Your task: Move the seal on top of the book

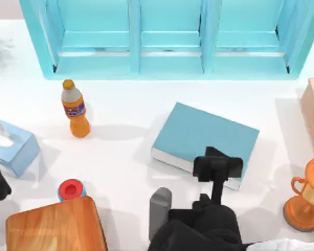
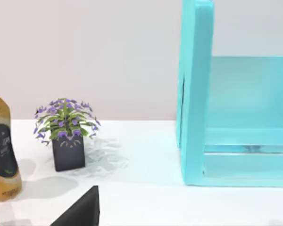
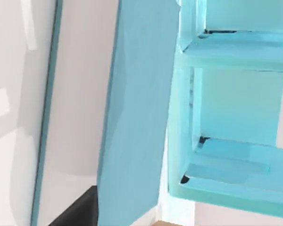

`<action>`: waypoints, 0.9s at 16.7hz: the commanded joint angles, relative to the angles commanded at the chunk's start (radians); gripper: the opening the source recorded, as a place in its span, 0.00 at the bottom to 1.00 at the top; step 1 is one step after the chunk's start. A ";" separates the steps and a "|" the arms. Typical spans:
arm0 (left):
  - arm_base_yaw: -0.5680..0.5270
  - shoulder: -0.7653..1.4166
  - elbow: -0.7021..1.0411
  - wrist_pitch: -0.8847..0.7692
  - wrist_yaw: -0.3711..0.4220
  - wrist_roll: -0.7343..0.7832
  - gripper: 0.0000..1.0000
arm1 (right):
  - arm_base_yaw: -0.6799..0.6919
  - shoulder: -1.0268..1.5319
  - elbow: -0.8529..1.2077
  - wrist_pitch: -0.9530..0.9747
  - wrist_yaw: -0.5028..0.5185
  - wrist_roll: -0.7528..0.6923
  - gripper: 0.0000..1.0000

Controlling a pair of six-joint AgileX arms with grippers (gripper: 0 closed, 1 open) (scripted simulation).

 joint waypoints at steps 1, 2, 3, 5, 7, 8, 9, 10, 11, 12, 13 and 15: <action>0.000 0.000 0.000 0.000 0.000 0.000 1.00 | -0.049 0.004 0.048 -0.053 -0.050 0.003 1.00; 0.000 0.000 0.000 0.000 0.000 0.000 1.00 | -0.107 0.008 0.102 -0.116 -0.106 0.007 1.00; 0.000 0.000 0.000 0.000 0.000 0.000 1.00 | -0.174 0.013 0.159 -0.187 -0.167 0.010 1.00; 0.000 0.000 0.000 0.000 0.000 0.000 1.00 | -0.331 0.023 0.279 -0.349 -0.299 0.019 1.00; 0.000 0.000 0.000 0.000 0.000 0.000 1.00 | -0.511 0.035 0.399 -0.524 -0.436 0.034 1.00; 0.000 0.000 0.000 0.000 0.000 0.000 1.00 | -0.606 0.042 0.459 -0.614 -0.504 0.045 1.00; 0.000 0.000 0.000 0.000 0.000 0.000 1.00 | -0.704 0.049 0.518 -0.703 -0.571 0.058 1.00; 0.000 0.000 0.000 0.000 0.000 0.000 1.00 | -0.801 0.057 0.574 -0.791 -0.636 0.074 1.00; 0.000 0.000 0.000 0.000 0.000 0.000 1.00 | -0.896 0.065 0.626 -0.877 -0.699 0.094 1.00; 0.000 0.000 0.000 0.000 0.000 0.000 1.00 | -0.989 0.074 0.674 -0.958 -0.758 0.116 1.00; 0.000 0.000 0.000 0.000 0.000 0.000 1.00 | -1.078 0.084 0.717 -1.034 -0.815 0.141 1.00; 0.000 0.000 0.000 0.000 0.000 0.000 1.00 | -1.239 0.107 0.793 -1.168 -0.916 0.197 1.00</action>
